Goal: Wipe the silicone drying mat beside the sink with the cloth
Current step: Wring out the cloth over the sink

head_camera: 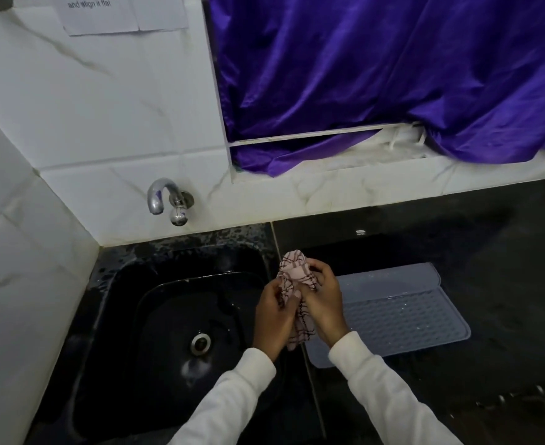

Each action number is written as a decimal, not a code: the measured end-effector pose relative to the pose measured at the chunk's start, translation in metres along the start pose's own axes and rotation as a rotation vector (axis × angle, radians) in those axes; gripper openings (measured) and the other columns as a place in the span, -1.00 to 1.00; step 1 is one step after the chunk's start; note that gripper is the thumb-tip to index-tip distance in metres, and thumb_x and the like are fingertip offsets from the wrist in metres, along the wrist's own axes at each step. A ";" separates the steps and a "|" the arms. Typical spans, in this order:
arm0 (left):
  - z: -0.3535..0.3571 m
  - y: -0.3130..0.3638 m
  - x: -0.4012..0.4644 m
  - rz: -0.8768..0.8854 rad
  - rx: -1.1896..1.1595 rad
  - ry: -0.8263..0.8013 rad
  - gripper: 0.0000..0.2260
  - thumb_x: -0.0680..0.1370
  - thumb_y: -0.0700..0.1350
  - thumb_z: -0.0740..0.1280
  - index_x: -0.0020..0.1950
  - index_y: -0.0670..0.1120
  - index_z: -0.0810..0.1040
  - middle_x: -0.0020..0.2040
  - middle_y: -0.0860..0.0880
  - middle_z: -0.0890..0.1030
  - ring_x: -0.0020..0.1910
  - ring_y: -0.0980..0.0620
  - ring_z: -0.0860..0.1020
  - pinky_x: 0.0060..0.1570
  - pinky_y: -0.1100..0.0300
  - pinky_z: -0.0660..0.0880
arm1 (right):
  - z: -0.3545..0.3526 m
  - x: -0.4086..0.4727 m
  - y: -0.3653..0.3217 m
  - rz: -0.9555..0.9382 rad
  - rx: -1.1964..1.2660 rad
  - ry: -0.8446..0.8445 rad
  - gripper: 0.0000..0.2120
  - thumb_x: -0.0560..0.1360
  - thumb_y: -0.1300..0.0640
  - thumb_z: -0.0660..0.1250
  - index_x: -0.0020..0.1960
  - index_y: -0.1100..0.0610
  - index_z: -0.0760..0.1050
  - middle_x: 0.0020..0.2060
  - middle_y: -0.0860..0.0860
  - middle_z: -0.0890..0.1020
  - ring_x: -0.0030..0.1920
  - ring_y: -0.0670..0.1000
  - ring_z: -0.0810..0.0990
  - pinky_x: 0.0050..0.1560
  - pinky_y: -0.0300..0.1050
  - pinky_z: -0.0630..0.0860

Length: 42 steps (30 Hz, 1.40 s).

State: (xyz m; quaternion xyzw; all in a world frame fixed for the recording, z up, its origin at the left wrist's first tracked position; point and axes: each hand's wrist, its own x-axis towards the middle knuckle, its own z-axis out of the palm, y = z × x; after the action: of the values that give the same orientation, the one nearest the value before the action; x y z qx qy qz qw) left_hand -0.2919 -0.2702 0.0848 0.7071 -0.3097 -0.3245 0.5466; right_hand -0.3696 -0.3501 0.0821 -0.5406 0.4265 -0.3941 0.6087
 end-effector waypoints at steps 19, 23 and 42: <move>0.034 0.004 -0.012 -0.418 -0.751 -0.190 -0.59 0.47 -0.34 0.41 0.31 -0.21 0.47 0.14 -0.26 0.63 0.14 -0.23 0.60 0.11 -0.10 0.57 | -0.078 -0.008 -0.021 0.245 -0.035 -0.285 -0.66 0.52 0.00 0.36 0.27 -0.07 0.43 0.08 -0.06 0.65 0.05 -0.13 0.64 -0.04 -0.24 0.57; 0.050 0.003 -0.017 -0.393 -0.655 -0.413 -0.57 0.50 -0.35 0.37 0.34 -0.10 0.46 0.18 -0.13 0.64 0.17 -0.11 0.60 0.11 -0.04 0.57 | -0.118 -0.011 -0.022 0.208 -0.071 -0.128 -0.71 0.54 0.10 0.35 0.25 -0.01 0.48 0.09 0.01 0.66 0.06 -0.07 0.64 0.00 -0.17 0.58; 0.145 -0.021 0.019 -0.254 -0.157 -0.201 -0.81 0.52 -0.29 0.39 0.10 -0.09 0.58 0.02 -0.04 0.67 0.01 0.06 0.63 -0.04 0.11 0.56 | -0.373 0.081 0.002 0.188 -0.266 0.214 -0.79 0.55 0.18 0.33 0.18 0.13 0.50 0.00 0.05 0.66 -0.04 -0.01 0.63 -0.15 -0.20 0.57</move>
State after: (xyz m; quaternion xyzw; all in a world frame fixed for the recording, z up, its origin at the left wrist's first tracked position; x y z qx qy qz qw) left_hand -0.3943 -0.3634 0.0338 0.6596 -0.2446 -0.4829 0.5213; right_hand -0.6960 -0.5459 0.0538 -0.5290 0.5856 -0.3310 0.5174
